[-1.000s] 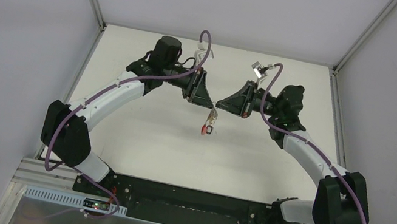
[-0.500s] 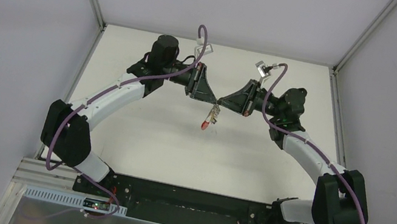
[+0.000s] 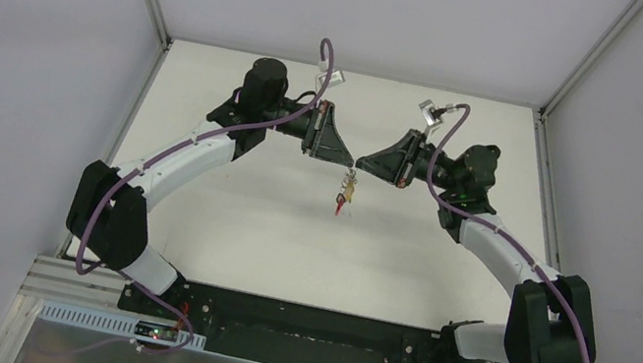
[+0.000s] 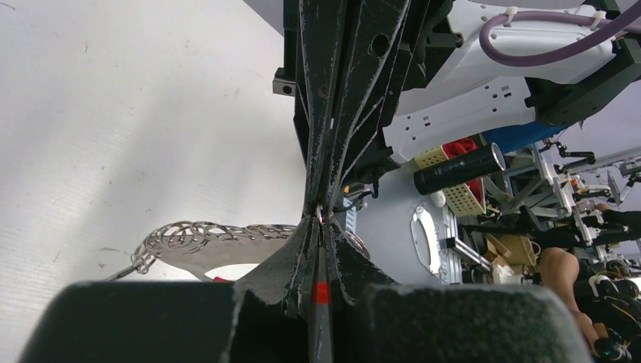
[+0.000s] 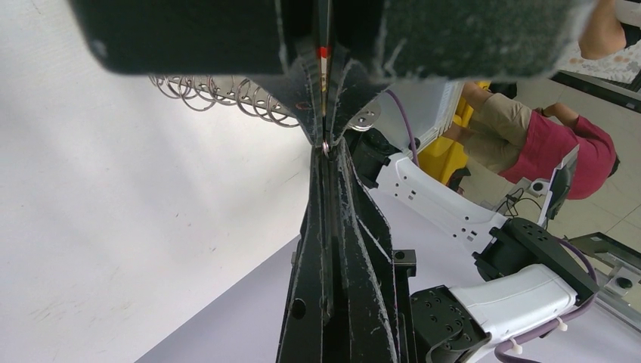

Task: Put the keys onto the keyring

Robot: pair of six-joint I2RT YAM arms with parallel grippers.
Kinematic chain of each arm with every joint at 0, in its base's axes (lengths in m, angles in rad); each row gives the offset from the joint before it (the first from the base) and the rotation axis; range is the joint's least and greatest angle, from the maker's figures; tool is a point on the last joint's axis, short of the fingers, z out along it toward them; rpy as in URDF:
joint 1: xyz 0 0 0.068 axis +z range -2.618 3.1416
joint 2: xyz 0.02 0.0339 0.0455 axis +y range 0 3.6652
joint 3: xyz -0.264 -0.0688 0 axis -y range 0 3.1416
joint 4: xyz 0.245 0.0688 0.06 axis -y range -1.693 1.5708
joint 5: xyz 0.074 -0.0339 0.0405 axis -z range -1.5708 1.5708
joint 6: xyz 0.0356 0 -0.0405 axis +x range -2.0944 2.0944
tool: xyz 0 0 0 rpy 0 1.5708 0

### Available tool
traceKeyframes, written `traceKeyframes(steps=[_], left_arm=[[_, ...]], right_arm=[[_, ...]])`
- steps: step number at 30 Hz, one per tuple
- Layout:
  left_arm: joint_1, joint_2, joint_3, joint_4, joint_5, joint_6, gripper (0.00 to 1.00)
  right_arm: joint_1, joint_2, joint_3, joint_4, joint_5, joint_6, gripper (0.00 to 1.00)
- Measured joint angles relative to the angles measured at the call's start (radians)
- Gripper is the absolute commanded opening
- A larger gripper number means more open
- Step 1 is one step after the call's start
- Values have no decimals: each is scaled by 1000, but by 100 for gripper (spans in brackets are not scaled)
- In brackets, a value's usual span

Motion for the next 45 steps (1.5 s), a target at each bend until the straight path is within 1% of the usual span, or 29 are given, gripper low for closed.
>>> traceKeyframes(steps=[3,9,19,23,37,45], left_arm=[[0,0,0,15,1,-7,7],[0,0,-6,26,1,-11,16],[0,0,-14,32,0,-10,21],[0,0,-15,32,0,-10,20],[-3,34,-15,32,2,-12,11],[-3,42,-7,32,7,-26,12]], right_arm=[[-4,0,0,2,3,4,0],[-9,0,-8,12,9,12,0],[-21,0,-24,39,17,38,0],[-23,0,-29,50,18,45,0],[-23,0,-30,60,23,56,0],[-24,1,-30,60,23,56,0]])
